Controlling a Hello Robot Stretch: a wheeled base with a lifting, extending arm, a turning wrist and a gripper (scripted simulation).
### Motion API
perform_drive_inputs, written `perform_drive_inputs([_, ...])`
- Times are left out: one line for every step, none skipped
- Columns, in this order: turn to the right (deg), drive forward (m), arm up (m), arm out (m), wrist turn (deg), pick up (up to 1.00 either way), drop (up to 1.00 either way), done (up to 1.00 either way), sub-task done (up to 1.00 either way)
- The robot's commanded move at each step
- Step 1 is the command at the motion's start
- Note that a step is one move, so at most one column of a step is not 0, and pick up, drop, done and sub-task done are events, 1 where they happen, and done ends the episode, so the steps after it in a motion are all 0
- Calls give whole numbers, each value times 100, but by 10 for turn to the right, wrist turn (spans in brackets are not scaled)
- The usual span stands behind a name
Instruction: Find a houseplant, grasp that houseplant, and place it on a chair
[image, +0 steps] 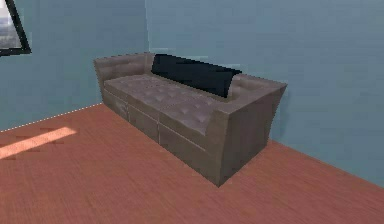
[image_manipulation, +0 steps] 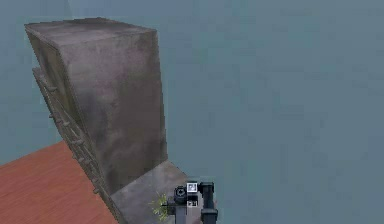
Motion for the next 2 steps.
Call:
perform_drive_inputs([0,0,0,0,450,0,0,0,0])
perform_drive_inputs([0,0,0,0,450,0,0,0,0])
